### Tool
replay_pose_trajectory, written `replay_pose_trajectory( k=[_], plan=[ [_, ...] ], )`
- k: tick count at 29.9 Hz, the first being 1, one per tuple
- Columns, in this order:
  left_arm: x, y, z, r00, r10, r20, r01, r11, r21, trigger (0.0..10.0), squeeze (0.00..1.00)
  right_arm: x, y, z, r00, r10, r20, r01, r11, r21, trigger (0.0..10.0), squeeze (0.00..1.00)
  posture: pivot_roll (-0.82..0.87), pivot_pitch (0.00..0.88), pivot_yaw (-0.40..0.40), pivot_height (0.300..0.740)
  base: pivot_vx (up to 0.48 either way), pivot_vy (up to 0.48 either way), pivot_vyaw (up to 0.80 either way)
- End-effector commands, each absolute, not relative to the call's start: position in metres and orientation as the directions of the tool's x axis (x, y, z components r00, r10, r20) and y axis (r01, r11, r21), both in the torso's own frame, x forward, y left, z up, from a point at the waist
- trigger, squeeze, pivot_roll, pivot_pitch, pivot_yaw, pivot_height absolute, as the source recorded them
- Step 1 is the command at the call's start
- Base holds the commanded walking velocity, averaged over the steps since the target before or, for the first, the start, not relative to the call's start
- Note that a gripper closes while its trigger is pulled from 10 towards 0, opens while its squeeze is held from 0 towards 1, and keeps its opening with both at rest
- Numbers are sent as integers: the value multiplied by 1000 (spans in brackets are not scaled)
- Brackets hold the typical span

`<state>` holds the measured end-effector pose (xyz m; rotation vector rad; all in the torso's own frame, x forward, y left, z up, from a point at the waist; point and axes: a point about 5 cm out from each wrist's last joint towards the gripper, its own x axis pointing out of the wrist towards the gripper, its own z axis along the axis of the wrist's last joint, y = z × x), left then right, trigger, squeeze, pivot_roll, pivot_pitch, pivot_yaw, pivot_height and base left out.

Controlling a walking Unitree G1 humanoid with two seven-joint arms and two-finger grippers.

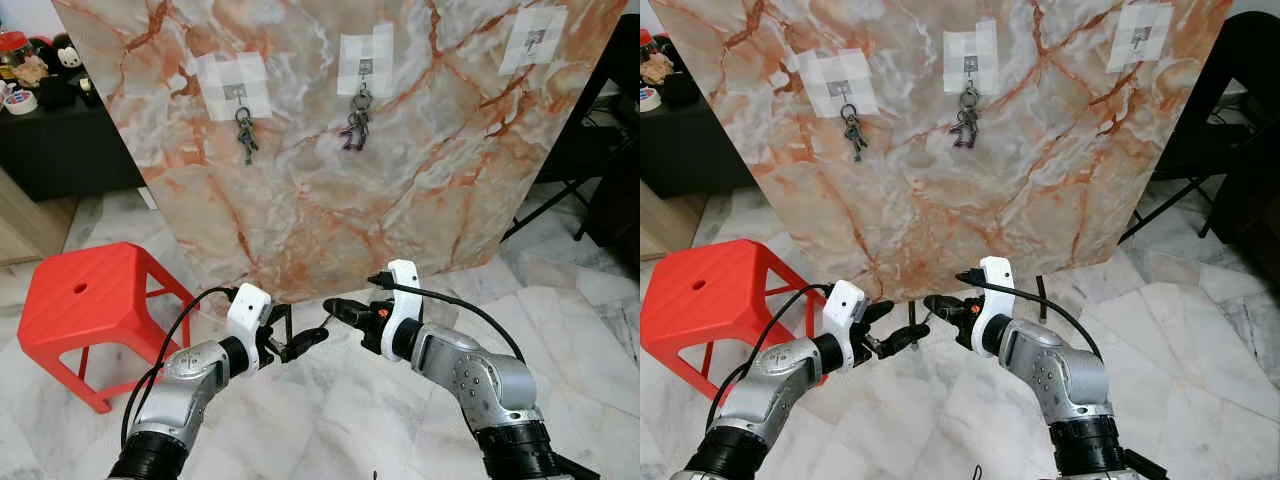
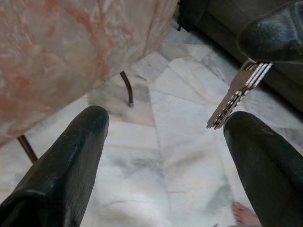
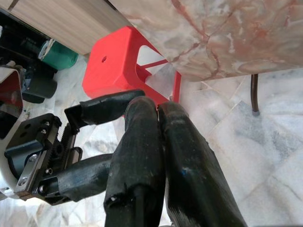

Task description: Hang keys on a hook

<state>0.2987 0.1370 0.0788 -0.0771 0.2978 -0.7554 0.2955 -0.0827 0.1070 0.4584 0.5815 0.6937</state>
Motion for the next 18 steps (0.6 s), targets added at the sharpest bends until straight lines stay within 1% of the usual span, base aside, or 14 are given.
replay_pose_trajectory(
  k=[1, 6, 12, 13, 15, 16, 18],
  plan=[
    [298, 136, 80, 678, -700, -223, 664, 714, -222, 10000, 0, 295, -82, 112, 630, 705, -327, -468, 680, 564, 10000, 0, 6, 156, 21, 740, 0, 0, 0],
    [297, 134, 79, 666, -708, -234, 675, 706, -214, 10000, 0, 295, -81, 112, 634, 702, -326, -465, 682, 564, 10000, 0, 6, 156, 21, 740, 0, 0, 0],
    [296, 131, 80, 659, -717, -226, 676, 697, -239, 10000, 0, 296, -81, 113, 635, 701, -325, -462, 682, 567, 10000, 0, 6, 158, 22, 740, 0, 0, 0],
    [296, 130, 80, 658, -718, -227, 677, 696, -239, 9059, 0, 296, -81, 113, 636, 701, -323, -461, 681, 569, 10000, 0, 5, 157, 21, 740, 0, 0, 0],
    [296, 129, 79, 658, -718, -227, 678, 696, -239, 9059, 0, 296, -81, 113, 636, 701, -322, -461, 680, 570, 10000, 0, 5, 157, 21, 740, 0, 0, 0],
    [296, 128, 79, 657, -719, -226, 678, 695, -238, 8275, 0, 296, -81, 113, 637, 701, -321, -458, 678, 575, 10000, 0, 5, 157, 21, 740, 0, 0, 0],
    [296, 126, 80, 658, -724, -206, 682, 690, -244, 8235, 0, 296, -81, 113, 637, 702, -319, -454, 676, 580, 10000, 0, 5, 157, 21, 740, 0, 0, 0]
  ],
)
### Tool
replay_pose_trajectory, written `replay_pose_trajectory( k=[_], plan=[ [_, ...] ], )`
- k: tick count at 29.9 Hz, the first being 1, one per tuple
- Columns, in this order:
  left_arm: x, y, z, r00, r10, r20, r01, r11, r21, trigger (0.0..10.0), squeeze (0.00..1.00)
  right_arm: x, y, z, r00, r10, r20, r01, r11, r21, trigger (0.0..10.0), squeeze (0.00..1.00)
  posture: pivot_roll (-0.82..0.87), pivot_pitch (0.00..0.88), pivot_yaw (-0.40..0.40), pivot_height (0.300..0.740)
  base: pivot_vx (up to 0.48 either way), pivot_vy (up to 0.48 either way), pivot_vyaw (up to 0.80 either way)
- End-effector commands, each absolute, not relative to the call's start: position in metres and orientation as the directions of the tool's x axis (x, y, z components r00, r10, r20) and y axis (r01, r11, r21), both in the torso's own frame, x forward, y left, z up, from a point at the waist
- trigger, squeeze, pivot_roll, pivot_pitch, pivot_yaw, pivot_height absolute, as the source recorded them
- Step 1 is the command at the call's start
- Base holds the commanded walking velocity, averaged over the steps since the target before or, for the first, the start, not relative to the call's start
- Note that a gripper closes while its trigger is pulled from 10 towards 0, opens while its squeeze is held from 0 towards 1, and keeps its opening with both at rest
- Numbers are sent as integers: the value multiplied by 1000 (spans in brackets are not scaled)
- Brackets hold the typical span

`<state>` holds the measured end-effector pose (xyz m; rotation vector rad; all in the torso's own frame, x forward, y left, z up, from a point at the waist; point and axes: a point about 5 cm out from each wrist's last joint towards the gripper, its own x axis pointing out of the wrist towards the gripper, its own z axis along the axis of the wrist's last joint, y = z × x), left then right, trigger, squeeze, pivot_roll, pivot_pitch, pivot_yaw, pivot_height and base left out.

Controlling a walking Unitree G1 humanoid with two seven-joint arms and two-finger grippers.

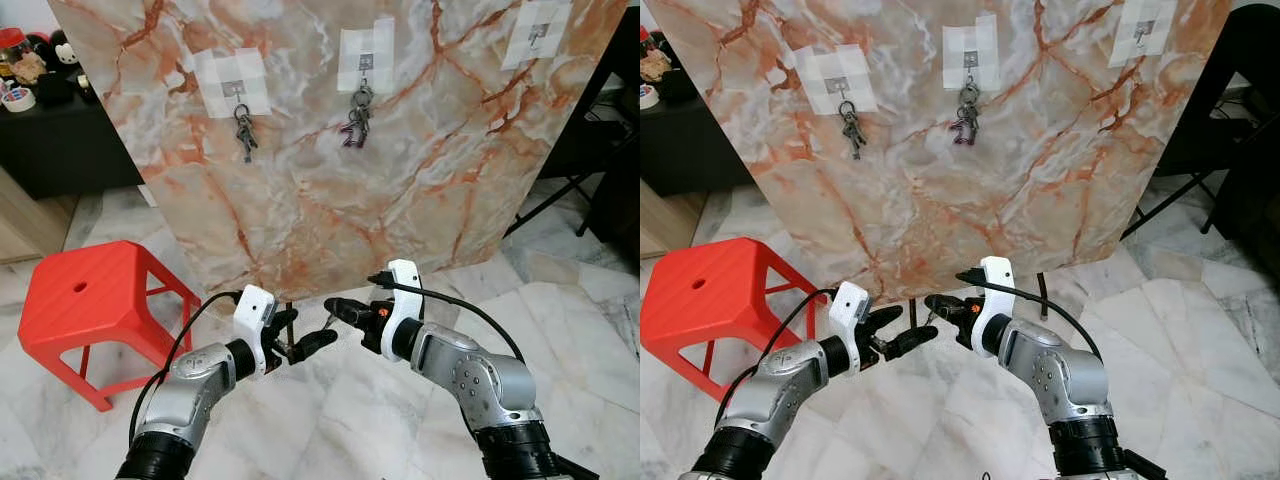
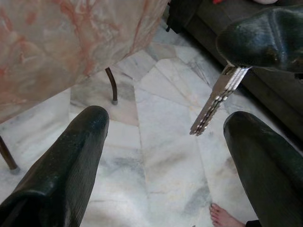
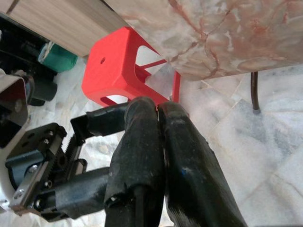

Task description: Hang keys on a hook

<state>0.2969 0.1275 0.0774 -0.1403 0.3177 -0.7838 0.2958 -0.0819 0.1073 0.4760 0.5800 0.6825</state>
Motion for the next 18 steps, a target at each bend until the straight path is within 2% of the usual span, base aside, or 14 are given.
replay_pose_trajectory(
  k=[1, 2, 3, 9, 10, 11, 13, 14, 16, 17, 18],
  plan=[
    [296, 124, 81, 655, -730, -197, 689, 683, -242, 8510, 0, 296, -81, 113, 637, 702, -318, -452, 675, 584, 10000, 0, 5, 157, 21, 740, 0, 0, 0],
    [296, 124, 82, 652, -734, -191, 694, 679, -239, 8510, 0, 296, -80, 113, 638, 702, -317, -450, 674, 586, 10000, 0, 5, 157, 21, 740, 0, 0, 0],
    [296, 123, 82, 648, -739, -186, 705, 674, -221, 9098, 0, 296, -81, 113, 637, 702, -317, -448, 673, 589, 10000, 0, 2, 152, 18, 740, 0, 0, 0],
    [296, 121, 85, 630, -757, -175, 735, 653, -180, 9333, 0, 296, -82, 112, 635, 704, -317, -446, 670, 594, 10000, 0, 2, 152, 16, 740, 0, 0, 0],
    [296, 121, 85, 627, -759, -175, 740, 651, -171, 8588, 0, 296, -82, 113, 635, 705, -317, -446, 669, 594, 10000, 0, 2, 152, 16, 740, 0, 0, 0],
    [296, 120, 86, 621, -763, -177, 747, 645, -160, 6118, 0, 296, -82, 112, 634, 705, -317, -446, 669, 595, 10000, 0, 1, 152, 15, 740, 0, 0, 0],
    [296, 120, 86, 620, -765, -178, 749, 644, -157, 6118, 0, 296, -82, 112, 634, 705, -317, -446, 669, 595, 10000, 0, 1, 152, 15, 740, 0, 0, 0],
    [296, 120, 85, 616, -767, -179, 753, 640, -155, 3804, 0, 296, -82, 112, 634, 705, -317, -446, 669, 595, 10000, 0, 1, 152, 15, 740, 0, 0, 0],
    [295, 119, 85, 611, -773, -174, 759, 634, -152, 3647, 0, 296, -82, 113, 634, 706, -317, -445, 668, 596, 10000, 0, -1, 153, 15, 740, 0, 0, 0],
    [295, 118, 86, 608, -775, -169, 761, 630, -153, 1098, 0, 296, -82, 113, 633, 706, -317, -446, 667, 596, 10000, 0, -1, 153, 15, 740, 0, 0, 0],
    [295, 117, 86, 607, -778, -164, 763, 628, -152, 1098, 0, 296, -82, 113, 633, 707, -317, -446, 667, 597, 10000, 0, -1, 153, 15, 740, 0, 0, 0]
  ],
)
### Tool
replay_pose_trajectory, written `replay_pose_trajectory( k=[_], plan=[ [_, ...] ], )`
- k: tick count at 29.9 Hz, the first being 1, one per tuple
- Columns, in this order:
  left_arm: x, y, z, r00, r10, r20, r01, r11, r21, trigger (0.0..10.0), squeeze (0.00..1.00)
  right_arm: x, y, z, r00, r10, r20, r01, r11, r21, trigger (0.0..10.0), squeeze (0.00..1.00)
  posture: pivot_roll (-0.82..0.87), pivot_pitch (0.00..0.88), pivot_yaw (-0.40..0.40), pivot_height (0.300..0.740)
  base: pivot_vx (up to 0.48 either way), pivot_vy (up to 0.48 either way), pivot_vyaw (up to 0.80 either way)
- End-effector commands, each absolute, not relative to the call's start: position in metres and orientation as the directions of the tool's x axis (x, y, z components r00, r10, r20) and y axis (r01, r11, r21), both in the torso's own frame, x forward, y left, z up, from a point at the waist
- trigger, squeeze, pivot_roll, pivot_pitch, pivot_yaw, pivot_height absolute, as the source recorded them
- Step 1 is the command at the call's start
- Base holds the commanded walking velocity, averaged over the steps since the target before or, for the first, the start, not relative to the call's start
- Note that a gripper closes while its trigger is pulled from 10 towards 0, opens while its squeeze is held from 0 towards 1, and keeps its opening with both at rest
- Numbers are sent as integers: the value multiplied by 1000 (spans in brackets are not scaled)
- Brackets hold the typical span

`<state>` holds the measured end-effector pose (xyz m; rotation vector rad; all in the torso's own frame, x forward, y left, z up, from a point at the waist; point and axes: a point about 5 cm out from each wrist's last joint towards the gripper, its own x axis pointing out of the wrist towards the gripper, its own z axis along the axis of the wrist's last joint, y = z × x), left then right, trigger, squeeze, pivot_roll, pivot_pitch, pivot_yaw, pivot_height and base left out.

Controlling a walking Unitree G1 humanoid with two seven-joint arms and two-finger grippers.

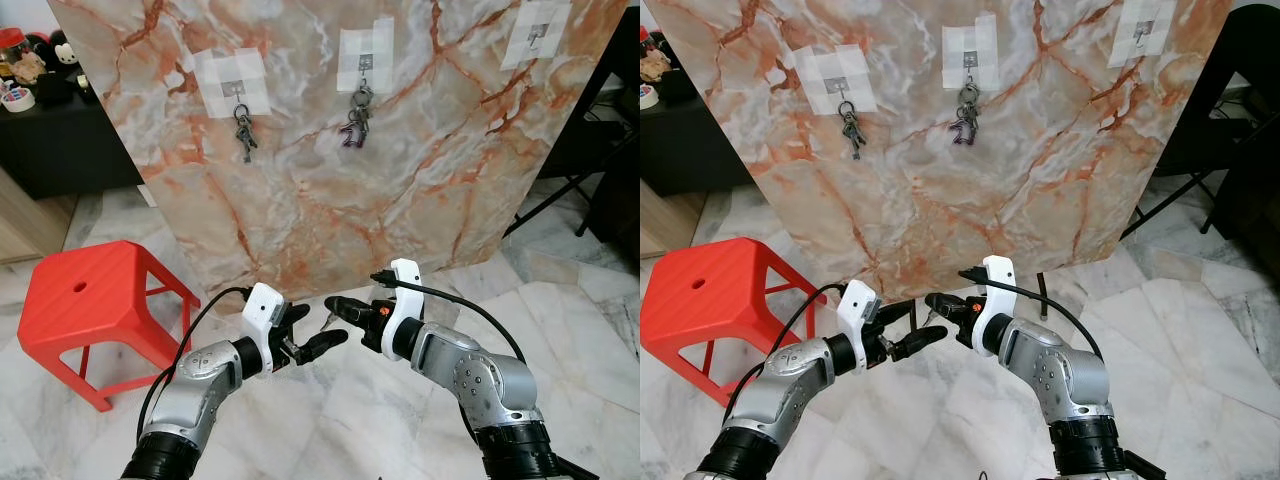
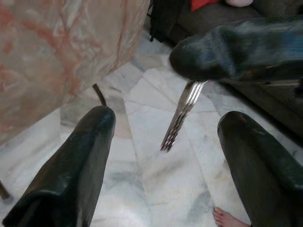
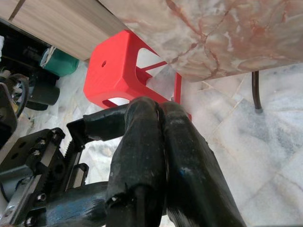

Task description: Hang keys on a hook

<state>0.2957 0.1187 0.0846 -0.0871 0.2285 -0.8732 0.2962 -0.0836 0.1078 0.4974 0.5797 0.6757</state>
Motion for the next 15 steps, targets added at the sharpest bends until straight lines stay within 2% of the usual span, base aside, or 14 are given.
replay_pose_trajectory(
  k=[1, 2, 10, 11, 12, 13, 14, 15],
  plan=[
    [296, 117, 86, 604, -780, -161, 767, 625, -145, 235, 0, 296, -82, 113, 632, 707, -316, -446, 666, 597, 10000, 0, -1, 153, 15, 740, 0, 0, 0],
    [296, 117, 86, 603, -782, -161, 770, 622, -139, 0, 0, 296, -82, 113, 632, 707, -316, -446, 666, 597, 10000, 0, -1, 153, 15, 740, 0, 0, 0],
    [296, 113, 88, 564, -810, -161, 805, 583, -113, 39, 0, 296, -80, 112, 629, 710, -315, -445, 662, 603, 10000, 0, -3, 155, 15, 740, 0, 0, 0],
    [296, 113, 87, 561, -811, -166, 805, 582, -119, 863, 0, 296, -80, 112, 629, 711, -315, -445, 661, 603, 10000, 0, -3, 155, 15, 740, 0, 0, 0],
    [296, 113, 87, 561, -811, -166, 805, 582, -119, 863, 0, 296, -80, 112, 629, 711, -315, -445, 661, 603, 10000, 0, -3, 155, 15, 740, 0, 0, 0],
    [297, 114, 87, 562, -809, -173, 804, 583, -118, 4431, 0, 296, -80, 112, 629, 712, -313, -446, 660, 605, 10000, 0, -3, 155, 15, 740, 0, 0, 0],
    [298, 116, 87, 564, -805, -185, 801, 588, -113, 9569, 0, 297, -80, 113, 628, 714, -308, -447, 655, 609, 10000, 0, -3, 155, 15, 740, 0, 0, 0],
    [298, 117, 86, 565, -803, -192, 801, 589, -105, 10000, 0, 297, -81, 114, 629, 717, -302, -448, 651, 613, 10000, 0, -3, 155, 15, 740, 0, 0, 0]
  ],
)
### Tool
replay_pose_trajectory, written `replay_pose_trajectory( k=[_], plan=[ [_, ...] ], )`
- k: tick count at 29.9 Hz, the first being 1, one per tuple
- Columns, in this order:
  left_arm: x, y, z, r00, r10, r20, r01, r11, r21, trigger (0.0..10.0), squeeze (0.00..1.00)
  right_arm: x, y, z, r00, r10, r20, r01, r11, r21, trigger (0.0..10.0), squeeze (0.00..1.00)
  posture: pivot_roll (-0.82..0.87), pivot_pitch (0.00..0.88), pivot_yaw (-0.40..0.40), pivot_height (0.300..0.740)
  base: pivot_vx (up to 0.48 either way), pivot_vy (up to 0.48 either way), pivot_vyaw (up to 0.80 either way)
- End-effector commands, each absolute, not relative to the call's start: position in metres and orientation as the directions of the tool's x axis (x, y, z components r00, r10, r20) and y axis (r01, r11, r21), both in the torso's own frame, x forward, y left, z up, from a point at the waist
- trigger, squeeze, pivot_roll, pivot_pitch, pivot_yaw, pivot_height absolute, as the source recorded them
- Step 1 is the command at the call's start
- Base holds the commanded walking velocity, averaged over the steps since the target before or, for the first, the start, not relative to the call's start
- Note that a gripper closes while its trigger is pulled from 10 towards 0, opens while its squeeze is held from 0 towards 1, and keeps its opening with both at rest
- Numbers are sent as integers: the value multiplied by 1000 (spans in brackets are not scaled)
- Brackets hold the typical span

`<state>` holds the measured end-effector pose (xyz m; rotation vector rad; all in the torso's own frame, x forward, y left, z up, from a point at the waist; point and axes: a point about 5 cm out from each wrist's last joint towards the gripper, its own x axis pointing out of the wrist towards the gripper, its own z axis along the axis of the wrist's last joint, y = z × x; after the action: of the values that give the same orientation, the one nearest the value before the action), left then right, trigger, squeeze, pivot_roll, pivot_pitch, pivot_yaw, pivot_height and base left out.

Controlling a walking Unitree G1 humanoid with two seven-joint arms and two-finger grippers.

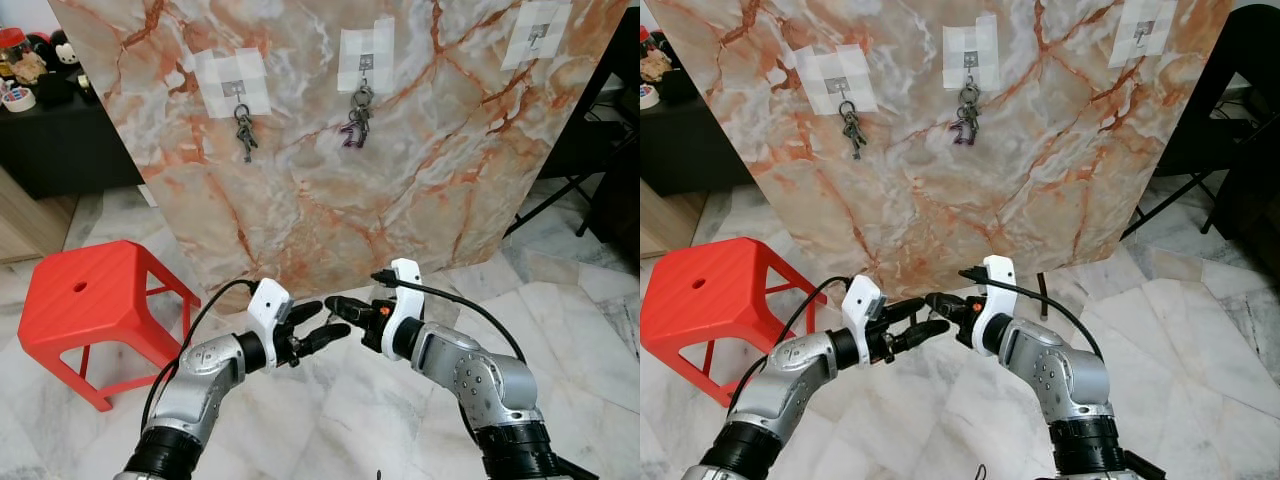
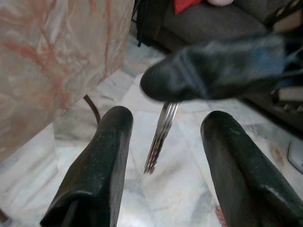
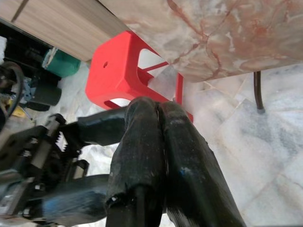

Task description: Hang keys on a hook

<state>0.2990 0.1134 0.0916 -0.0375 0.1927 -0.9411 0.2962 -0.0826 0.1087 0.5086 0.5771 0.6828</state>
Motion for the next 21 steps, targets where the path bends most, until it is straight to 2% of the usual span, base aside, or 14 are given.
replay_pose_trajectory(
  k=[1, 3, 12, 18, 19, 20, 21],
  plan=[
    [298, 118, 85, 564, -803, -195, 802, 588, -103, 10000, 0, 297, -81, 115, 630, 717, -298, -450, 650, 612, 10000, 0, -3, 155, 15, 740, 0, 0, 0],
    [299, 118, 84, 561, -803, -201, 805, 586, -95, 10000, 0, 300, -83, 118, 650, 707, -279, -446, 652, 613, 10000, 0, -3, 155, 15, 740, 0, 0, 0],
    [300, 116, 84, 558, -804, -204, 809, 582, -83, 10000, 0, 299, -81, 122, 630, 727, -275, -472, 638, 608, 10000, 0, -3, 155, 15, 740, 0, 0, 0],
    [304, 117, 89, 589, -792, -162, 795, 604, -64, 9922, 0, 299, -80, 122, 621, 735, -273, -478, 632, 610, 10000, 0, -2, 157, 14, 740, 0, 0, 0],
    [304, 117, 90, 589, -793, -157, 795, 603, -63, 9059, 0, 299, -80, 122, 621, 734, -274, -479, 632, 610, 10000, 0, -2, 157, 14, 740, 0, 0, 0],
    [304, 117, 90, 589, -793, -157, 795, 603, -63, 9059, 0, 299, -80, 122, 621, 734, -274, -479, 632, 610, 10000, 0, -2, 157, 14, 740, 0, 0, 0],
    [305, 117, 90, 588, -793, -160, 796, 602, -57, 6392, 0, 299, -80, 122, 621, 734, -275, -478, 632, 609, 10000, 0, -2, 157, 14, 740, 0, 0, 0]
  ],
)
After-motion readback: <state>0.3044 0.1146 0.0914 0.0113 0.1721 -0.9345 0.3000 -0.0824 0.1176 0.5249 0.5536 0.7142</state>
